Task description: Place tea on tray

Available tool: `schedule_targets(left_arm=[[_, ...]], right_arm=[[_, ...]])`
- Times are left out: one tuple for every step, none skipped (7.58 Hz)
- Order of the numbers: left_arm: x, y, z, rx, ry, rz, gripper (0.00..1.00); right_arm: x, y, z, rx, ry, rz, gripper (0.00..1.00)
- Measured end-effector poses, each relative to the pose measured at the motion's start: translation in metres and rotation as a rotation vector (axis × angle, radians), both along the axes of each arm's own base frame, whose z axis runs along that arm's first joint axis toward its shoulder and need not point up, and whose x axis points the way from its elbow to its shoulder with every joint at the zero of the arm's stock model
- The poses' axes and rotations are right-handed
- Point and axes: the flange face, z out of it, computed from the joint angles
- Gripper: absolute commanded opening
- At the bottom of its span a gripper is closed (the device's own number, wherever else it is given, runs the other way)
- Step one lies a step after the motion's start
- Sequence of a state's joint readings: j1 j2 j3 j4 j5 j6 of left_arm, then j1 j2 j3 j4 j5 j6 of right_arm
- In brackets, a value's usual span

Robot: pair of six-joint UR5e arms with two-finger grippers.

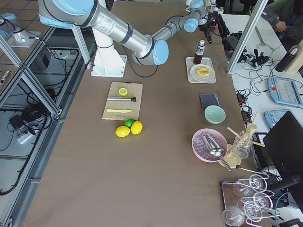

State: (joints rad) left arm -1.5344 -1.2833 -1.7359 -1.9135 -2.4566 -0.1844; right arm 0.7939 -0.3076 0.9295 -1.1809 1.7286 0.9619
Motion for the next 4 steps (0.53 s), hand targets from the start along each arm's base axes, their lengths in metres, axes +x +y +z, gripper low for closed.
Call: schedule_targets(left_arm=[[-0.001,0.009,0.003,-0.011,0.006,-0.002,0.99],[0.000,0.015,0.003,-0.015,0.005,0.001,0.99],[0.003,0.015,0.004,-0.016,0.000,0.011,0.99],[0.008,0.009,0.003,-0.014,-0.023,0.025,0.99]], right_arm=[[0.032,-0.005,0.011,-0.050,0.033,-0.035,1.00],[0.067,-0.007,0.029,-0.097,0.067,-0.085,1.00],[0.103,-0.008,0.049,-0.134,0.092,-0.133,1.00],[0.142,-0.006,0.076,-0.156,0.121,-0.169,1.00]])
